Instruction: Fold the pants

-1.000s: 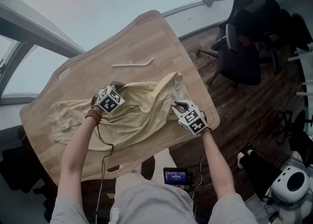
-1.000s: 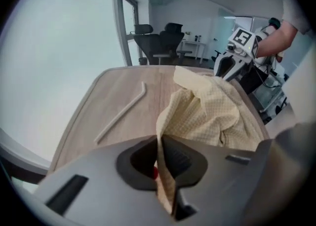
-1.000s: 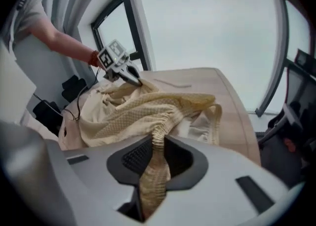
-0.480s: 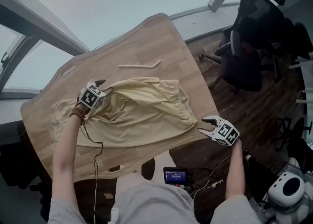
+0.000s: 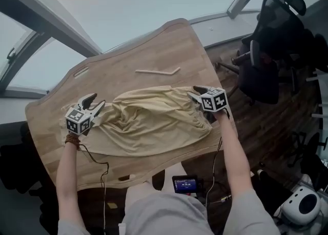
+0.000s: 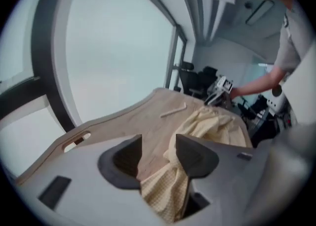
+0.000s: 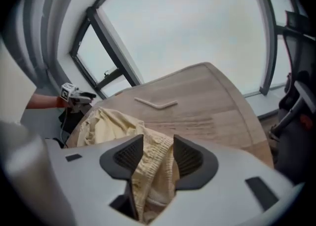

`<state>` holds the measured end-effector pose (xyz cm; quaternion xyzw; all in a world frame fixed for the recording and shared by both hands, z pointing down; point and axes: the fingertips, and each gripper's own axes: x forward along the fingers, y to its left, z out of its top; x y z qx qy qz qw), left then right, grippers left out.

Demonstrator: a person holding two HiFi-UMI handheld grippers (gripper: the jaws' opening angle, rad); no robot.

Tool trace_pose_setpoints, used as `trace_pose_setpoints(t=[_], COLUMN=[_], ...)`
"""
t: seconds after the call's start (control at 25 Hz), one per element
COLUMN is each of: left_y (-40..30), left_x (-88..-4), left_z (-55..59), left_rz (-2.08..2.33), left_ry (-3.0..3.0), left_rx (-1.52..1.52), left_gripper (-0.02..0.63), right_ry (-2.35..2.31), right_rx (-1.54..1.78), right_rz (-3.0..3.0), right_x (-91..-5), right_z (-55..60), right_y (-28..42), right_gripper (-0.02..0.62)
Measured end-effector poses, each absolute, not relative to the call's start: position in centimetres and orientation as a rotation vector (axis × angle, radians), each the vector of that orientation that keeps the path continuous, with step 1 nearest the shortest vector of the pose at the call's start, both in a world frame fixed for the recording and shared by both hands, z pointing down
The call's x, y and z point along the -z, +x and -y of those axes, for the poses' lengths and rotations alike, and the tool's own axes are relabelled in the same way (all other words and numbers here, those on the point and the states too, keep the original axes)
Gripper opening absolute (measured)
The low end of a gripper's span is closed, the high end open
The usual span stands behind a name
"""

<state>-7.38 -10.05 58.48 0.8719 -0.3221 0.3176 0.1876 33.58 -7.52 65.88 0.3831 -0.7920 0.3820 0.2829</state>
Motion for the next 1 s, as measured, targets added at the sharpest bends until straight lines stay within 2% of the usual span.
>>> trace_pose_setpoints(t=[0.08,0.2,0.24,0.28,0.4,0.48,0.68,0.8,0.88,0.96,1.0], left_y=[-10.7,-19.1,-22.6,-26.2,-35.5,-39.1,-39.6,-39.7,-40.2,-41.0,-41.3], left_x=[-56.6,-58.1,-59.2,-60.3,-63.5,-65.7,-70.2,-70.5,-69.9,-68.5,-67.7], left_z=[10.5,10.1,9.8,9.4,7.5,6.5,7.4,9.2,10.3,11.2,11.4], left_rz=[1.008,1.206,1.277,1.345,1.494,1.527,1.457,1.489,1.541,1.624,1.651], left_ry=[2.433,2.325,2.251,2.160,1.861,1.728,1.718,1.744,1.761,1.776,1.786], left_rx=[-0.843,-1.091,-1.184,-1.246,-1.258,-1.211,-1.223,-1.224,-1.260,-1.198,-1.139], left_gripper=[0.219,0.218,0.215,0.215,0.215,0.215,0.215,0.152,0.049,0.037,0.040], right_ry=[1.024,1.008,0.992,0.973,0.999,1.126,1.509,1.689,1.739,1.733,1.716], right_rx=[-1.013,-0.979,-0.969,-0.955,-0.879,-0.838,-0.710,-0.620,-0.571,-0.552,-0.543], right_rz=[2.019,1.911,1.899,1.896,1.931,1.978,1.860,1.761,1.701,1.654,1.644], right_x=[-68.0,-69.5,-69.6,-69.5,-68.3,-66.2,-64.9,-64.8,-64.5,-64.8,-64.9], right_z=[8.5,8.7,8.7,8.8,10.4,12.6,17.1,17.8,17.3,16.2,15.5], right_y=[33.5,34.0,33.9,33.5,33.3,34.6,41.7,44.3,44.7,44.7,44.4], right_gripper=[0.196,0.185,0.121,0.090,0.065,0.058,0.060,0.066,0.075,0.107,0.157])
